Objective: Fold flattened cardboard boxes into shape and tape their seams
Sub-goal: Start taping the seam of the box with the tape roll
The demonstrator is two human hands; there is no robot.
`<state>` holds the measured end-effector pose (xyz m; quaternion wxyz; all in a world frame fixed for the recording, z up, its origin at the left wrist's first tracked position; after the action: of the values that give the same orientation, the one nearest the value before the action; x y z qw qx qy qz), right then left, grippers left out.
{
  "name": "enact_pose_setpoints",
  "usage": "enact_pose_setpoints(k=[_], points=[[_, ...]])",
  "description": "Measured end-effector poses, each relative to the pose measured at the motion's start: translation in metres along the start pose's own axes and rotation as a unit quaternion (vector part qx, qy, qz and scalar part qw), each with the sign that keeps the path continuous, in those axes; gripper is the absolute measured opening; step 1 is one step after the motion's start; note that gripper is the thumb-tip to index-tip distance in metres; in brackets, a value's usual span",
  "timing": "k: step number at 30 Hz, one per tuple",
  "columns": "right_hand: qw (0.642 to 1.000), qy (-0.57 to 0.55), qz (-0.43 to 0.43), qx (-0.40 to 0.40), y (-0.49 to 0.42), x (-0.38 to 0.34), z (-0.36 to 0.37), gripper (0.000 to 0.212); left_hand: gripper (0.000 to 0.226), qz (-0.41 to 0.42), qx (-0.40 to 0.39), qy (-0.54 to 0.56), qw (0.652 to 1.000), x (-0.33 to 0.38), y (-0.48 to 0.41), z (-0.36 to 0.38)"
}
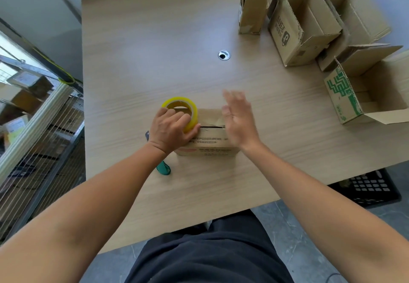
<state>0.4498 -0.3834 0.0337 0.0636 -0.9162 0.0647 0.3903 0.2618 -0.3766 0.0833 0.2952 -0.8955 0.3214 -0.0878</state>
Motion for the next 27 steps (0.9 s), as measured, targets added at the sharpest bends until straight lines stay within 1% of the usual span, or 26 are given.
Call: enact_pose_setpoints(k=[1, 2, 3, 4, 6, 8, 10, 13, 16, 18, 19, 20, 22, 25, 27], points=[[0.996, 0.059, -0.004, -0.073, 0.002, -0.006, 0.023, 0.053, 0.043, 0.004, -0.009, 0.005, 1.0, 0.001, -0.001, -0.002], [0.987, 0.118, 0.009, -0.108, 0.004, -0.003, 0.036, 0.055, 0.044, 0.015, -0.018, 0.011, 1.0, 0.001, -0.002, -0.003], [0.98, 0.156, 0.023, -0.119, 0.005, 0.002, 0.04, 0.057, 0.045, 0.033, -0.032, 0.023, 0.999, 0.0, -0.005, -0.005], [0.978, 0.168, 0.028, -0.121, 0.005, 0.004, 0.04, 0.058, 0.048, 0.053, -0.06, 0.042, 0.996, -0.004, -0.01, -0.007], [0.976, 0.176, 0.02, -0.126, 0.005, 0.005, 0.04, 0.059, 0.057, 0.075, -0.155, 0.07, 0.983, -0.019, -0.024, -0.006], [0.974, 0.187, 0.013, -0.128, 0.005, 0.005, 0.042, 0.06, 0.065, 0.047, -0.269, 0.059, 0.96, -0.045, -0.039, -0.002], [0.978, 0.17, 0.014, -0.122, 0.004, 0.004, 0.042, 0.062, 0.066, -0.001, -0.352, 0.055, 0.934, -0.075, -0.048, 0.0], [0.981, 0.152, -0.014, -0.122, 0.004, -0.004, 0.042, 0.065, 0.063, -0.048, -0.423, 0.088, 0.9, -0.095, -0.037, 0.001], [0.981, 0.145, -0.021, -0.129, 0.003, -0.005, 0.042, 0.066, 0.058, -0.117, -0.499, 0.137, 0.848, -0.095, 0.002, 0.015], [0.977, 0.159, -0.026, -0.137, 0.003, -0.005, 0.042, 0.07, 0.056, -0.18, -0.522, 0.186, 0.813, -0.096, 0.025, 0.022], [0.974, 0.17, -0.029, -0.144, 0.004, -0.005, 0.044, 0.074, 0.055, -0.204, -0.523, 0.2, 0.803, -0.098, 0.034, 0.025], [0.971, 0.181, -0.031, -0.152, 0.004, -0.005, 0.045, 0.077, 0.055, -0.218, -0.517, 0.203, 0.802, -0.1, 0.04, 0.027], [0.966, 0.199, -0.033, -0.16, 0.003, -0.004, 0.047, 0.082, 0.054, -0.226, -0.499, 0.188, 0.815, -0.102, 0.047, 0.032], [0.956, 0.236, -0.037, -0.172, 0.002, -0.004, 0.049, 0.083, 0.051, -0.228, -0.482, 0.166, 0.83, -0.103, 0.05, 0.037], [0.947, 0.264, -0.039, -0.181, 0.002, -0.002, 0.051, 0.083, 0.052, -0.225, -0.485, 0.152, 0.832, -0.101, 0.052, 0.04]])
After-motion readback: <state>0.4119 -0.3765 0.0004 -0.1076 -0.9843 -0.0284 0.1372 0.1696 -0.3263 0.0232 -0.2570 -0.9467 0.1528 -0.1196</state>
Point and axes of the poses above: each hand's wrist, its own y-axis away from the middle knuckle, its own z-axis out of the palm, x = y × z, the point moved 10 cm from there along -y, towards the middle knuckle, and after that the axes turned 4 degrees about -z, right-handed, at the moved point
